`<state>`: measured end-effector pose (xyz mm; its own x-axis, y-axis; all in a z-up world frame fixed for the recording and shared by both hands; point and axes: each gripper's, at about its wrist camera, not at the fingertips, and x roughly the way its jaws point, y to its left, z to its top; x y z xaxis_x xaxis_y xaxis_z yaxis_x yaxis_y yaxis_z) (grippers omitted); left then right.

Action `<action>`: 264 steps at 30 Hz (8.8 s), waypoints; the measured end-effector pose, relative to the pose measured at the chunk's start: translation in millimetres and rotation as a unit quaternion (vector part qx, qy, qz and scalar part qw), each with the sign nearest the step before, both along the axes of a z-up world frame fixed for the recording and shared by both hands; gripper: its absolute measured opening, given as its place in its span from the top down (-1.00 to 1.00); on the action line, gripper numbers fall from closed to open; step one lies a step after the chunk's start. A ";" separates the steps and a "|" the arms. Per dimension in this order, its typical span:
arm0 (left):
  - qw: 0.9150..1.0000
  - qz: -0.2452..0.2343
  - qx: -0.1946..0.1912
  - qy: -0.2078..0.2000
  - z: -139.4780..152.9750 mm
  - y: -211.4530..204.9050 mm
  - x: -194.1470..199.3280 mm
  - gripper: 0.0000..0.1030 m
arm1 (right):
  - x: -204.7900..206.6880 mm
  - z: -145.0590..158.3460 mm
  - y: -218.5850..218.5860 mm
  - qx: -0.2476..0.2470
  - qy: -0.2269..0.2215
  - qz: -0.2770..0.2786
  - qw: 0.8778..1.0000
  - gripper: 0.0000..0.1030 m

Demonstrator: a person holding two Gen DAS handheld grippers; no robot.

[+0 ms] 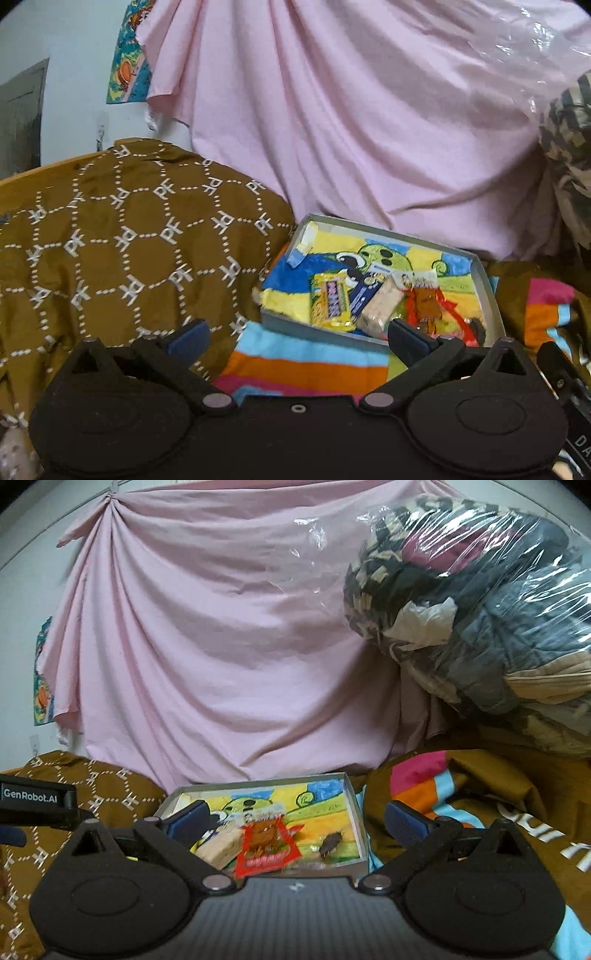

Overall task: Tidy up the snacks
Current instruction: 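Pull both open tools back from the tray toward the remaining snacks, then move the left tool over the orange while the right tool reaches the clear-wrapped round cookie, then close the left tool on the orange while the right tool grasps the cookie packet, then lift the orange with the left tool while the right tool carries the cookie toward the tray, then lower the orange into the tray with the left tool while the right tool releases the cookie there, then pull both open tools back from the tray toward the remaining packets, then move the left tool over the blue jelly packet while the right tool reaches the gold sweets packet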

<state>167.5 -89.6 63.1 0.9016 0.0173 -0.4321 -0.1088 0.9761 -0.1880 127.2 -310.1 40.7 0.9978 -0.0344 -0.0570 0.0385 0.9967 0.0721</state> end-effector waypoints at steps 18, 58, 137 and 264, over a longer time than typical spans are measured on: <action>0.994 -0.054 0.031 0.093 -82.0 11.7 -57.1 -0.98 | -76.1 -29.9 16.6 -0.031 0.128 0.028 0.991 -1.00; 0.963 -0.196 0.024 0.183 -142.8 18.6 28.3 -0.98 | 47.0 -113.1 97.6 -0.230 0.269 0.254 0.900 -0.99; 0.990 -0.129 0.000 0.055 -58.0 -32.0 85.9 0.29 | 58.4 -75.8 60.3 -0.205 0.047 0.048 0.977 -0.09; 0.994 -0.050 -0.010 0.099 -103.5 68.8 -38.0 -0.98 | -28.0 -83.2 97.6 -0.069 0.206 0.035 0.975 -1.00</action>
<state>129.4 -20.9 -40.4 0.7962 -0.0779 -0.6000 -0.0489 0.9801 -0.1922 99.2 -212.5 -42.5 0.8910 -0.0038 -0.4539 -0.0317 0.9970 -0.0705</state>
